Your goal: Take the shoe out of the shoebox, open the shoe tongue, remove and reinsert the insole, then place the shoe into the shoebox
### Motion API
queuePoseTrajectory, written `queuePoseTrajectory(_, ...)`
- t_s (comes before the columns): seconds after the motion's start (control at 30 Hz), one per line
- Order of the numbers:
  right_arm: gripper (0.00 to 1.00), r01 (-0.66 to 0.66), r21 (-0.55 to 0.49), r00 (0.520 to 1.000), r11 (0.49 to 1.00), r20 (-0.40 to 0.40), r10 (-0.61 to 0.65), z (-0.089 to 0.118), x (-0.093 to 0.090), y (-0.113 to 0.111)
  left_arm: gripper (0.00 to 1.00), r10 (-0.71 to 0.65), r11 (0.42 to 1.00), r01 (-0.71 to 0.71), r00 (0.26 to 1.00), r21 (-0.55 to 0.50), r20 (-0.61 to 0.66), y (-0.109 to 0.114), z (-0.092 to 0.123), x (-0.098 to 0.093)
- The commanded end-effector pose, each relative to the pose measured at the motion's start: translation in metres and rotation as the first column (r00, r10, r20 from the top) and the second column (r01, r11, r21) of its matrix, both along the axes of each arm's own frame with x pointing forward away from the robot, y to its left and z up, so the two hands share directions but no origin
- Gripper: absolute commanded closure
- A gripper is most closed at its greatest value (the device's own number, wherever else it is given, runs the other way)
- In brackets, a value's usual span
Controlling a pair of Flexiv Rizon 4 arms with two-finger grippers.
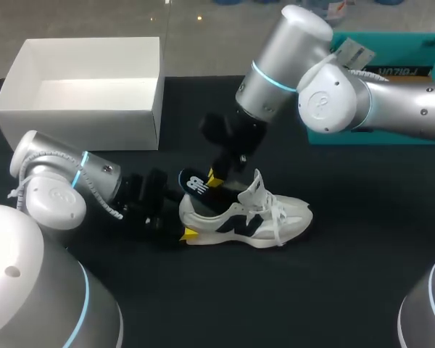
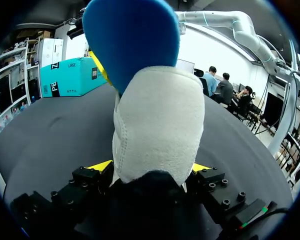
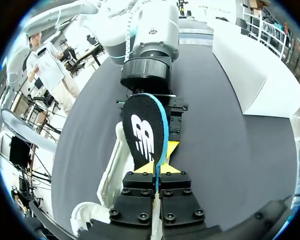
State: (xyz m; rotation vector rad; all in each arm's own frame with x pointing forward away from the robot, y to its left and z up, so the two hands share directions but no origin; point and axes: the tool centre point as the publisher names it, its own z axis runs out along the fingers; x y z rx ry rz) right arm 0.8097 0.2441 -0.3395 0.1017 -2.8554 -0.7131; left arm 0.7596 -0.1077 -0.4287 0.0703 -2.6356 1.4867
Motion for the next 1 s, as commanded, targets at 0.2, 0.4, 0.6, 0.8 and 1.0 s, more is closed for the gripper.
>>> queuePoseTrajectory(0.2,1.0,-0.046,0.016,0.999,0.999,0.024,0.045,0.006,0.011,0.015,1.0,0.0,1.0,0.0,1.0,0.003,0.0,-0.001,-0.004,0.0)
queuePoseTrajectory(0.4,0.67,-0.053,0.061,0.999,0.997,0.016,0.052,0.001,0.005,0.013,1.0,0.0,1.0,0.0,1.0,0.003,0.0,-0.001,-0.004,0.0)
queuePoseTrajectory(0.6,0.74,-0.042,0.072,0.999,0.997,0.004,0.042,-0.002,-0.003,0.009,1.0,0.0,1.0,0.0,1.0,0.003,0.0,-0.001,-0.004,0.0)
queuePoseTrajectory(0.8,0.77,-0.034,0.071,0.999,0.997,-0.013,0.035,-0.005,-0.009,0.006,1.0,0.0,1.0,0.0,1.0,0.003,0.0,-0.001,-0.004,0.0)
queuePoseTrajectory(1.0,0.8,-0.016,0.068,0.999,0.998,-0.032,0.018,-0.011,-0.014,-0.001,1.0,0.0,1.0,0.0,1.0,0.003,0.0,-0.001,-0.004,0.0)
